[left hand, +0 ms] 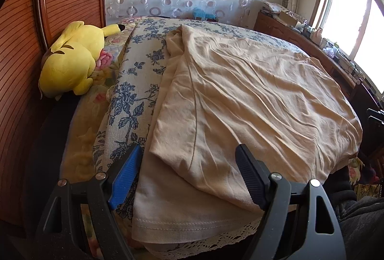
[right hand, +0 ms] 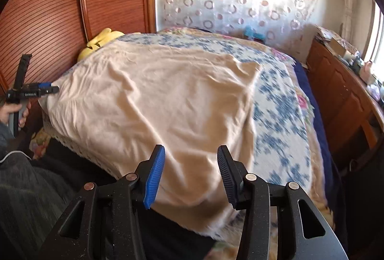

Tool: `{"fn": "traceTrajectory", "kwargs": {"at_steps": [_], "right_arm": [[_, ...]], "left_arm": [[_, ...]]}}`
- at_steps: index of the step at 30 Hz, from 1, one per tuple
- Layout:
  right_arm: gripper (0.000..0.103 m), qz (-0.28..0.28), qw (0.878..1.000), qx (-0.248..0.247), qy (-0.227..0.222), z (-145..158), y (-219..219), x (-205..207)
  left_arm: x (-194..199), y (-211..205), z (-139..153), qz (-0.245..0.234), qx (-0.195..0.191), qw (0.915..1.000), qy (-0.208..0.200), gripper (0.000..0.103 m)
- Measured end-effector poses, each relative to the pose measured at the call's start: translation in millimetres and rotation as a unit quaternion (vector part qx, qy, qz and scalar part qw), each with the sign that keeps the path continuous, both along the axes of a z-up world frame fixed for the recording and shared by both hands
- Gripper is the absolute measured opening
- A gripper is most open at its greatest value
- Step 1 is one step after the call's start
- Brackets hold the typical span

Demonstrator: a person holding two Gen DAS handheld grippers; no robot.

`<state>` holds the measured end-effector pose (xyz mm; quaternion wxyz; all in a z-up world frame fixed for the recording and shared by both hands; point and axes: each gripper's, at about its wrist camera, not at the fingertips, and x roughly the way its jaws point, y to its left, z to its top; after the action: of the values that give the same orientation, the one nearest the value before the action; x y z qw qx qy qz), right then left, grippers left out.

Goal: Fold small clothes

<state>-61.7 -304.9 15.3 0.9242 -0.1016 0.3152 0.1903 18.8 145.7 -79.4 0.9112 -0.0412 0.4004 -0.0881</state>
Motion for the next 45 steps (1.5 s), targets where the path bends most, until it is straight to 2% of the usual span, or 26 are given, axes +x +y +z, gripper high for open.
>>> {"fn": "traceTrajectory", "kwargs": {"at_steps": [5, 6, 8, 9, 11, 13, 18, 24, 29, 31, 36, 41, 45], "right_arm": [[0.049, 0.008, 1.000, 0.016, -0.011, -3, 9, 7], [0.049, 0.008, 1.000, 0.017, -0.013, -3, 10, 9], [0.050, 0.005, 1.000, 0.023, -0.017, -4, 11, 13], [0.050, 0.004, 0.999, 0.026, -0.018, -4, 11, 14], [0.050, 0.001, 0.999, 0.035, -0.020, -4, 11, 17], [0.051, -0.001, 0.999, 0.040, -0.022, -5, 11, 19], [0.051, -0.012, 0.999, 0.047, -0.022, -9, 12, 22], [0.051, -0.029, 0.998, 0.058, -0.026, -9, 1, 24], [0.051, -0.047, 0.996, 0.068, -0.030, -11, -15, 25], [0.051, -0.053, 0.996, 0.070, -0.030, -13, -21, 25], [0.051, -0.066, 0.994, 0.076, -0.037, -13, -35, 23], [0.051, -0.084, 0.992, 0.088, -0.041, -18, -57, 19], [0.051, -0.101, 0.989, 0.099, -0.039, -22, -73, 19]], "left_arm": [[-2, -1, -1, 0.004, 0.004, 1.0000, -0.006, 0.080], [-3, -1, -1, 0.007, 0.007, 0.9999, -0.009, 0.078], [-6, -3, -1, 0.014, 0.018, 0.9996, -0.016, 0.058], [-6, -3, -1, 0.016, 0.019, 0.9995, -0.017, 0.052], [-7, 1, 0, 0.021, 0.011, 0.9996, -0.016, 0.022], [-8, 4, 2, 0.017, -0.009, 0.9997, -0.013, 0.007], [-13, -7, 29, -0.011, -0.031, 0.9984, -0.046, 0.006], [-3, -55, 78, -0.089, -0.049, 0.9909, -0.088, 0.006], [17, -122, 115, -0.185, -0.070, 0.9747, -0.104, 0.005], [24, -160, 130, -0.232, -0.065, 0.9643, -0.110, 0.005], [38, -230, 158, -0.309, -0.057, 0.9430, -0.111, 0.005], [49, -280, 168, -0.348, -0.049, 0.9306, -0.101, 0.006], [53, -316, 165, -0.378, -0.049, 0.9211, -0.081, 0.006]]}}
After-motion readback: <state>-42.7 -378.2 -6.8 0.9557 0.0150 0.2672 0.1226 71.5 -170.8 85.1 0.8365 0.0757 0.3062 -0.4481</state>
